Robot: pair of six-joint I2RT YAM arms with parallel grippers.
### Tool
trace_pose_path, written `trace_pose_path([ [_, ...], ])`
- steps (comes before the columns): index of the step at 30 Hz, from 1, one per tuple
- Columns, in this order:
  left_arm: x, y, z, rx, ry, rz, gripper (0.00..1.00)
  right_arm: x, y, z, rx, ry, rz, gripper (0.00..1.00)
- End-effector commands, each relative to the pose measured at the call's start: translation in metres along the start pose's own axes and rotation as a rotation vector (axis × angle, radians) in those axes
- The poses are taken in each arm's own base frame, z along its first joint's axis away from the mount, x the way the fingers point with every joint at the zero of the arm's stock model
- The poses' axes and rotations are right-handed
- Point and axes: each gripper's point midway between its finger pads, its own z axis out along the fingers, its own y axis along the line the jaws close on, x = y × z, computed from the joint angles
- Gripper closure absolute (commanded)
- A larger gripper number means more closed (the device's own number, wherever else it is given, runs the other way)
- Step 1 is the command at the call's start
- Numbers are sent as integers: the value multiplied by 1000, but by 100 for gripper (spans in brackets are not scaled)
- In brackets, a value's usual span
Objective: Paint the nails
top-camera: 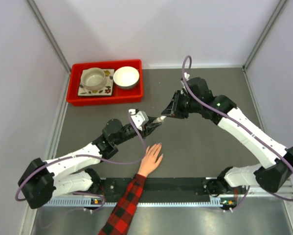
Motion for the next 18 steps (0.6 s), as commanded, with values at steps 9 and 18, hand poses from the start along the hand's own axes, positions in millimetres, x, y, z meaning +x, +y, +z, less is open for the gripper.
trace_pose_path([
  [9,-61,18,16,-100,-295,101,100,-2,43,2,-32,60,41,47],
  [18,-68,7,4,-74,-329,-102,100,-9,27,-39,-80,-104,-210,1],
])
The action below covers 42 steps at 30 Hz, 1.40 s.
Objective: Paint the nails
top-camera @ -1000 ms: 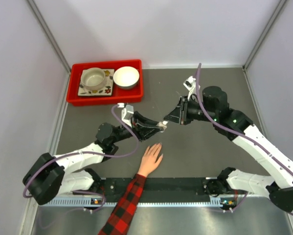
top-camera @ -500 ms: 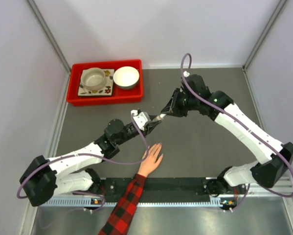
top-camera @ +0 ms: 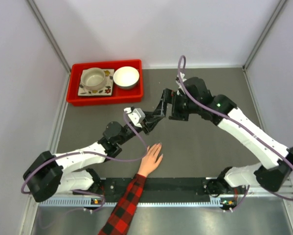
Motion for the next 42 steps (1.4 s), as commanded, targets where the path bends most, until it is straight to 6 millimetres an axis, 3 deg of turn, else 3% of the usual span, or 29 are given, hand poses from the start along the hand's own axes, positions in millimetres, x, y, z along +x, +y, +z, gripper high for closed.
trace_pose_path([
  [1,-53,-9,-4,21,-165,-123,100,-15,2,-38,-49,-131,-192,1],
  [5,-64,-20,-11,86,-134,-223,100,-25,-13,-63,-64,-193,-347,1],
  [9,-65,-30,-21,183,-76,-354,100,-17,6,-96,-201,-208,-730,1],
  [12,-75,-46,-32,329,-34,-522,100,17,34,-118,-450,-114,-936,3],
  [15,-88,-51,-43,463,-12,-607,100,31,43,-126,-563,-86,-1007,6],
  [17,-90,-59,-47,553,6,-614,100,33,49,-122,-607,-45,-999,8],
  [21,-90,-71,-52,666,57,-693,100,36,61,-109,-692,69,-954,25],
  [24,-92,-78,-56,733,55,-700,100,26,58,-98,-640,59,-965,24],
  [32,-89,-77,-53,750,61,-708,100,31,54,-90,-656,100,-942,27],
  [38,-91,-77,-52,761,60,-710,100,35,50,-83,-662,121,-935,46],
  [42,-92,-78,-53,770,62,-718,100,33,50,-78,-659,129,-928,49],
])
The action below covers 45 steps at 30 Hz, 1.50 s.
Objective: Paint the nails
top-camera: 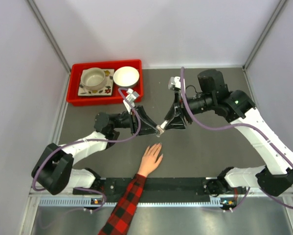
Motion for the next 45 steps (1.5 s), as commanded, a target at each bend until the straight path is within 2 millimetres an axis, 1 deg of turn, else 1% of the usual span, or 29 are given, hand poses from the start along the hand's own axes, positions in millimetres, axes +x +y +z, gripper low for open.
trace_pose_path([
  [1,-17,-31,3,112,-28,177,100,-4,0,4,-29,-11,-28,52],
  [3,-18,-32,3,115,-28,178,100,-3,0,5,-34,-7,-23,57],
  [9,-19,-38,3,128,-24,187,100,0,-5,8,-26,1,-15,55],
  [11,-18,-37,3,127,-23,184,100,0,-5,9,-32,2,-9,56],
  [14,-19,-40,3,130,-28,193,100,1,-4,10,-40,3,-2,63],
  [19,-21,-40,3,130,-27,196,100,2,-1,10,-58,0,0,63],
  [24,-23,-39,4,125,-30,214,100,3,0,11,-59,0,16,76],
  [25,-22,-36,5,112,-19,200,100,2,1,11,-60,-4,22,83],
  [27,-23,-31,6,88,-14,227,100,1,1,11,-56,-8,31,91],
  [28,-24,-27,6,69,-17,280,100,0,0,10,-50,-10,46,100],
  [29,-25,-21,6,17,-22,249,100,0,0,11,-45,-11,52,100],
  [30,-26,-17,6,-11,-23,261,100,2,-3,13,-35,-4,69,100],
  [31,-31,-11,8,-43,-17,347,100,3,-8,14,-1,-1,101,100],
  [32,-30,1,6,-139,-12,299,100,6,-12,16,15,7,129,100],
  [33,-32,9,4,-198,-7,316,100,6,-16,18,38,6,146,100],
  [34,-32,13,6,-230,9,413,100,8,-24,19,93,9,212,100],
  [35,-41,6,6,-257,-7,465,100,11,-27,22,106,16,242,100],
  [36,-43,17,2,-335,-20,460,100,11,-31,24,124,13,267,100],
  [37,-47,19,0,-365,-34,505,100,12,-35,26,156,10,325,100],
  [38,-51,15,-4,-390,-58,531,100,14,-36,29,162,11,355,100],
  [39,-58,21,-8,-447,-94,549,100,9,-37,31,162,-12,369,100],
  [40,-58,22,-9,-469,-98,592,100,8,-38,34,182,-21,442,100],
  [41,-60,19,-11,-489,-110,626,100,4,-37,36,183,-31,468,100],
  [42,-65,26,-16,-560,-138,649,100,3,-38,40,189,-30,504,100],
  [43,-58,29,-13,-586,-102,694,100,6,-46,40,259,-33,594,100],
  [44,-59,29,-14,-621,-109,725,100,4,-47,42,285,-33,633,100],
  [45,-57,33,-16,-657,-105,748,100,6,-51,47,300,-26,680,100],
])
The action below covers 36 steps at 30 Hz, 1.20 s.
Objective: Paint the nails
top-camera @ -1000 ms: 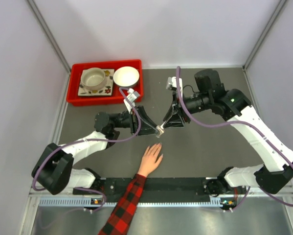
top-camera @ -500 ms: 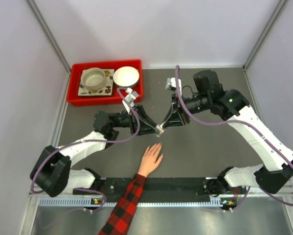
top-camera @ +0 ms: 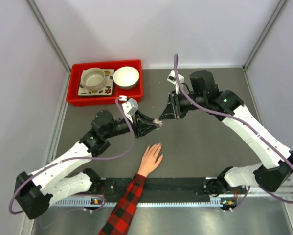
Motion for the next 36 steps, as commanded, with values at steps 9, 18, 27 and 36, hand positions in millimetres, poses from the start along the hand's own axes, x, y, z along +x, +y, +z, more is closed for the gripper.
trace_pose_path([
  [9,-22,31,14,-275,-131,332,100,-3,-16,48,217,-59,473,100],
  [18,-5,21,20,-192,-94,191,100,-9,-6,20,198,-104,242,20],
  [27,-11,-9,13,52,-38,-55,100,-15,11,-36,152,-176,-157,1],
  [36,-20,-48,0,431,74,-357,100,3,53,-57,-106,-115,-414,10],
])
